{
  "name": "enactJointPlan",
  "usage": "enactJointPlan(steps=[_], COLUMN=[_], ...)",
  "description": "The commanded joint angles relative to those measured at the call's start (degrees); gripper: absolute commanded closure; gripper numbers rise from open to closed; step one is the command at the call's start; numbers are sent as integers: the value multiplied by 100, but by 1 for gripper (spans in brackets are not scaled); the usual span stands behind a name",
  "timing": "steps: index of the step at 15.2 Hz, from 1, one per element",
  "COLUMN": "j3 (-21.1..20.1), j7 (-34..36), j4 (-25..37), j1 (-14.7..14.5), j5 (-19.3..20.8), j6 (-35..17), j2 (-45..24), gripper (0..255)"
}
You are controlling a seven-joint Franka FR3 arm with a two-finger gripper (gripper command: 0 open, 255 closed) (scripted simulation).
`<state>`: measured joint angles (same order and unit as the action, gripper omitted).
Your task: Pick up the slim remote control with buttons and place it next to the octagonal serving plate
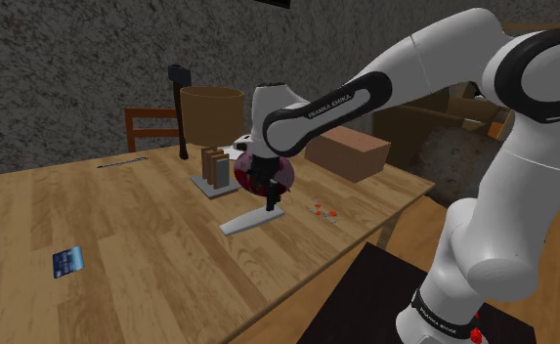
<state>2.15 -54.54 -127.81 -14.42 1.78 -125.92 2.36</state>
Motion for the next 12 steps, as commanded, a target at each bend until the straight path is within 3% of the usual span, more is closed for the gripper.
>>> enactJointPlan(steps=[1, 12], j3=[-58, -108], j7=[-520, -760], j4=[204, 81], j1=[-82, -111], j5=[-71, -105], j6=[-149, -778], j2=[-361, -876], gripper=[0, 0])
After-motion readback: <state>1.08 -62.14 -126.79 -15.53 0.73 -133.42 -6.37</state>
